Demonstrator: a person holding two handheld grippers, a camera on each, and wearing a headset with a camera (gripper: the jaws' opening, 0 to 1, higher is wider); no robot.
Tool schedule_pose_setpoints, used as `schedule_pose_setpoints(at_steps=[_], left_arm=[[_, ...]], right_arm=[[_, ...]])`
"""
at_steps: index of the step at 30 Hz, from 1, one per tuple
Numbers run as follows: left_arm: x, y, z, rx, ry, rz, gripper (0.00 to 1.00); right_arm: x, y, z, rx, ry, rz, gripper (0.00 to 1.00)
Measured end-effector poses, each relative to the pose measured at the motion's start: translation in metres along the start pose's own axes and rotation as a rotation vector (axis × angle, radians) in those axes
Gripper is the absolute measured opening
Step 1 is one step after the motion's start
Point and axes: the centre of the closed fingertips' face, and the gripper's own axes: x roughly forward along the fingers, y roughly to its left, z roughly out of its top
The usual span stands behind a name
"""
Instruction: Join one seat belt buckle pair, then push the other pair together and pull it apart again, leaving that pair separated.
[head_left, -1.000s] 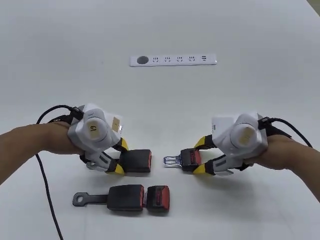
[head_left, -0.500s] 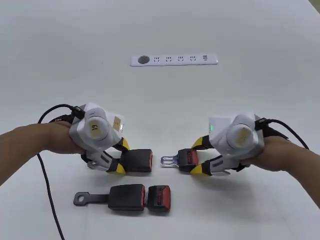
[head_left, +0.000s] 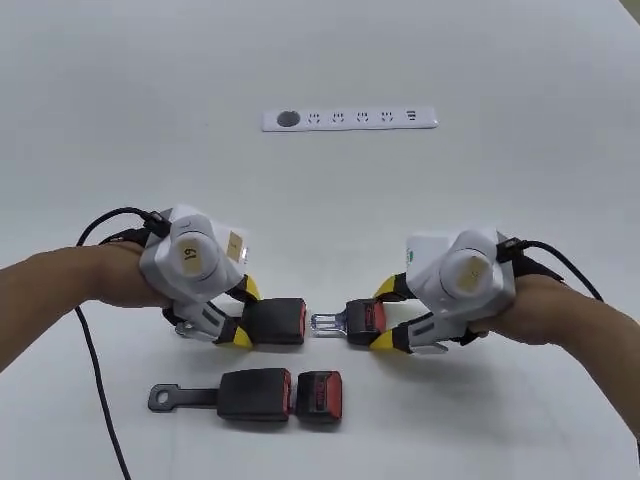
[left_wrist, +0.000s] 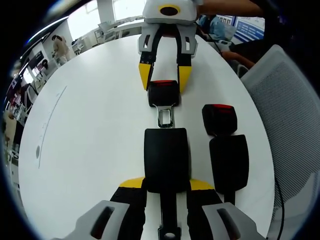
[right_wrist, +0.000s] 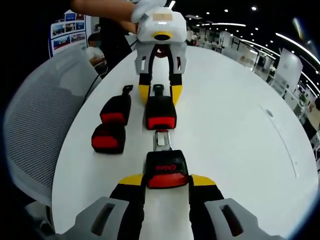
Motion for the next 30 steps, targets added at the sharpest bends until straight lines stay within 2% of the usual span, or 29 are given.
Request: schedule_pose_setpoints(at_steps=[11,30], left_arm=[[0.000,-0.001,0.003,-0.001,0.000,0.001,0.32],[0.001,0.001,0.000,-0.004,0.001,0.004,0.32]], right_arm=[[0.007,0.001,0.007,0.009,-0.008,0.003,0.30],[0.017,0.002,0.019,0.012,-0.024,-0.002,0.30]])
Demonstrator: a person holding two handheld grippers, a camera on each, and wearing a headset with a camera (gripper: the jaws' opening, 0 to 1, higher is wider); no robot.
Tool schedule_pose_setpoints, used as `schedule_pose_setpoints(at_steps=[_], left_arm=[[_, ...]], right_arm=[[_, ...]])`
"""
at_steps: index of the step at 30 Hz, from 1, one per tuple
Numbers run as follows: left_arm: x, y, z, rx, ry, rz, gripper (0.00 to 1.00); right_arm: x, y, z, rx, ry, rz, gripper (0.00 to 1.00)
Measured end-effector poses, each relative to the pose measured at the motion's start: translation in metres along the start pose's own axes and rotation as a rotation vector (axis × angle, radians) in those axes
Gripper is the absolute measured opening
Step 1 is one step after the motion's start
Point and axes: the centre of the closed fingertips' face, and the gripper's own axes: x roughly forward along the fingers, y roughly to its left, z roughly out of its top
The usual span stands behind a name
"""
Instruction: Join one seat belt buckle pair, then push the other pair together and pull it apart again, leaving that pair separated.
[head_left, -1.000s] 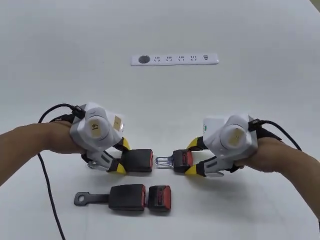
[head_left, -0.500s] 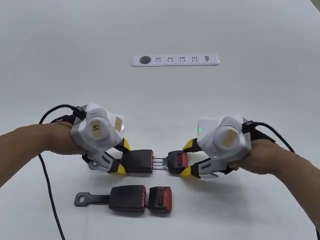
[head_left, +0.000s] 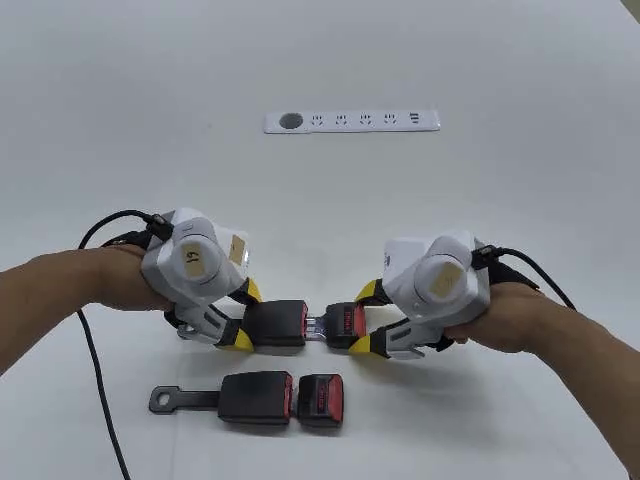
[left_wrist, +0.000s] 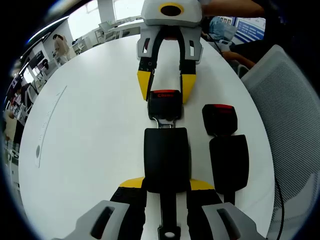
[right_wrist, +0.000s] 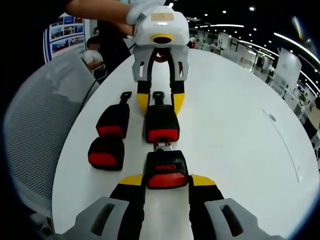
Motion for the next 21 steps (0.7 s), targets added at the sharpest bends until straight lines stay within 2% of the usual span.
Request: schedule_pose_setpoints(at_steps=[13,21], left_arm=[[0.0002,-0.0011,0.0006,-0.004,0.002,0.010,0.31],[0.0001,-0.0018,0.0012,-0.013,0.001,0.012,0.31]], right_arm=[[0.0020,-0.0004,-0.0011,-0.008,-0.002,-0.004,0.29],[0.0039,0.0004,0.0005,0.016,-0.009,-0.011,0.28]])
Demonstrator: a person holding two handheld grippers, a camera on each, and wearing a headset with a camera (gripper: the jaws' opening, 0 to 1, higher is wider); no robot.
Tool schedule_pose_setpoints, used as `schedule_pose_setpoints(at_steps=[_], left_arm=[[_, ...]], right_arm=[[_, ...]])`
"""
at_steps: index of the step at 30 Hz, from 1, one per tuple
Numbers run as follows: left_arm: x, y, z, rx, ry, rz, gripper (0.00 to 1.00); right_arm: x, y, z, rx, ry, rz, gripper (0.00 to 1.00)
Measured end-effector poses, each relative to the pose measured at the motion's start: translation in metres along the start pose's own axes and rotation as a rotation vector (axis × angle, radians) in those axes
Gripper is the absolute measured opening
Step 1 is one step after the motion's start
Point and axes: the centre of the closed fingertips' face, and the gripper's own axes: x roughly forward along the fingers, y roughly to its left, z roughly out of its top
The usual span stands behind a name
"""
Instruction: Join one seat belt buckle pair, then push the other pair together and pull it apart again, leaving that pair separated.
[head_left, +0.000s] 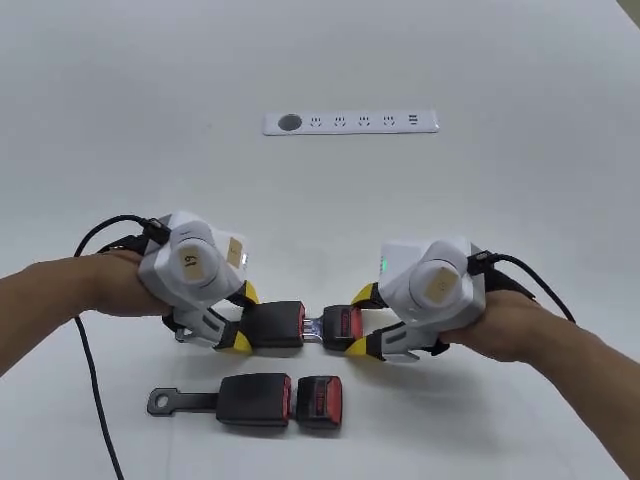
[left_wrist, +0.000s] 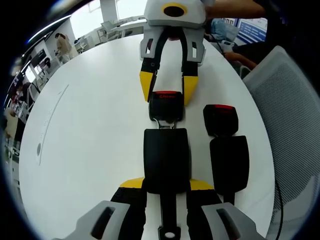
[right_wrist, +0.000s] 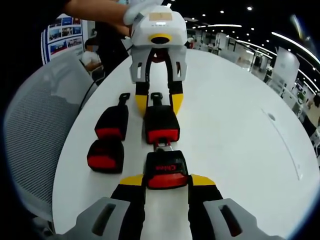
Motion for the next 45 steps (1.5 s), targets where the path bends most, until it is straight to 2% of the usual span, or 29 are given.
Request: schedule_pose_setpoints(at_steps=[14,22,24,29,45], left_arm=[[0.001,0.000,0.000,0.007,0.019,-0.006,0.31],[0.001,0.001,-0.001,-0.006,0.022,-0.006,0.31],[0.001,0.001,-0.002,0.006,0.031,-0.006,0.31],[0.001,0.001,-0.002,-0.022,0.025,-0.001,0.30],[0.001,0.001,0.000,-0.040,0.031,0.003,0.30]], right_arm=[[0.002,0.001,0.003,-0.001,-0.001,0.015,0.28],[0.011,0.001,0.010,0.015,-0.020,0.018,0.27],[0.013,0.000,0.011,0.016,-0.016,0.015,0.27],[0.011,0.003,0.011,0.017,-0.018,0.016,0.27],[0.011,0.001,0.015,0.019,-0.016,0.011,0.27]])
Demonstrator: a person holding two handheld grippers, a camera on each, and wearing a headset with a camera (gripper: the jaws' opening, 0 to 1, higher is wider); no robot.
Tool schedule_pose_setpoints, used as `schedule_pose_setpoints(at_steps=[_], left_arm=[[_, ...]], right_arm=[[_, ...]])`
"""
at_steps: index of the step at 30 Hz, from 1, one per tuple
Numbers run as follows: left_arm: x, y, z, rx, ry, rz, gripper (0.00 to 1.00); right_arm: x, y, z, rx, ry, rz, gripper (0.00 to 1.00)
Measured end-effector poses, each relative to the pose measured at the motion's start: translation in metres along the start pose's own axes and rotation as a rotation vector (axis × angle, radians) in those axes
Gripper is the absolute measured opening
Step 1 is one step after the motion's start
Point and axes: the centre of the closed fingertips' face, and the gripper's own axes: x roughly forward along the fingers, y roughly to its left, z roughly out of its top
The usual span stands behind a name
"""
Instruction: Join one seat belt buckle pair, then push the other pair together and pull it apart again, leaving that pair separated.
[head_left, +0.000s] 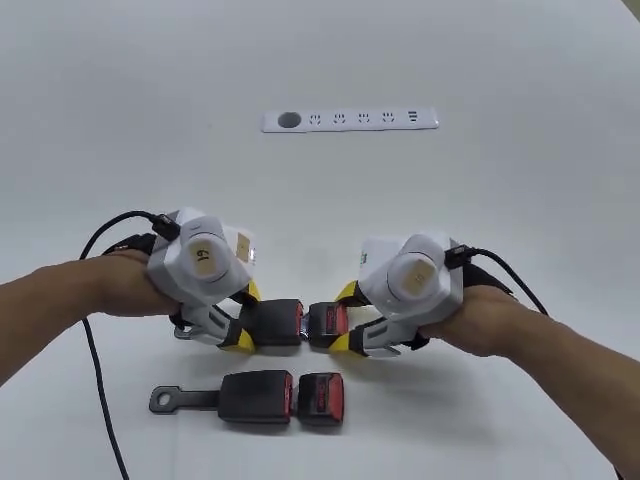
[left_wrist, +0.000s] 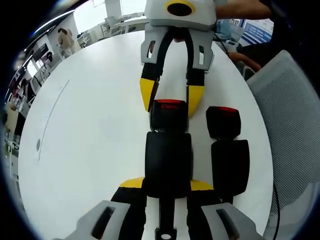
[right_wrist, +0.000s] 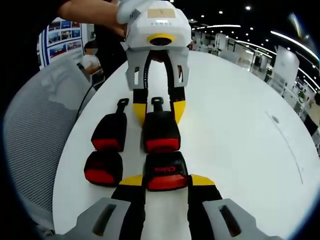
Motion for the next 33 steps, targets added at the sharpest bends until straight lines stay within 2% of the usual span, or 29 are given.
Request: schedule_pose_setpoints(at_steps=[14,23,33], left_arm=[[0.000,-0.001,0.000,0.001,-0.006,0.001,0.32],[0.000,0.000,-0.001,-0.003,-0.009,0.001,0.32],[-0.001,-0.002,0.001,0.000,0.000,0.002,0.33]], right_arm=[[0.000,0.000,0.000,-0.025,0.002,-0.005,0.28],[-0.008,-0.001,-0.009,-0.030,0.017,-0.005,0.28],[-0.010,-0.001,-0.013,-0.035,0.013,-0.002,0.29]])
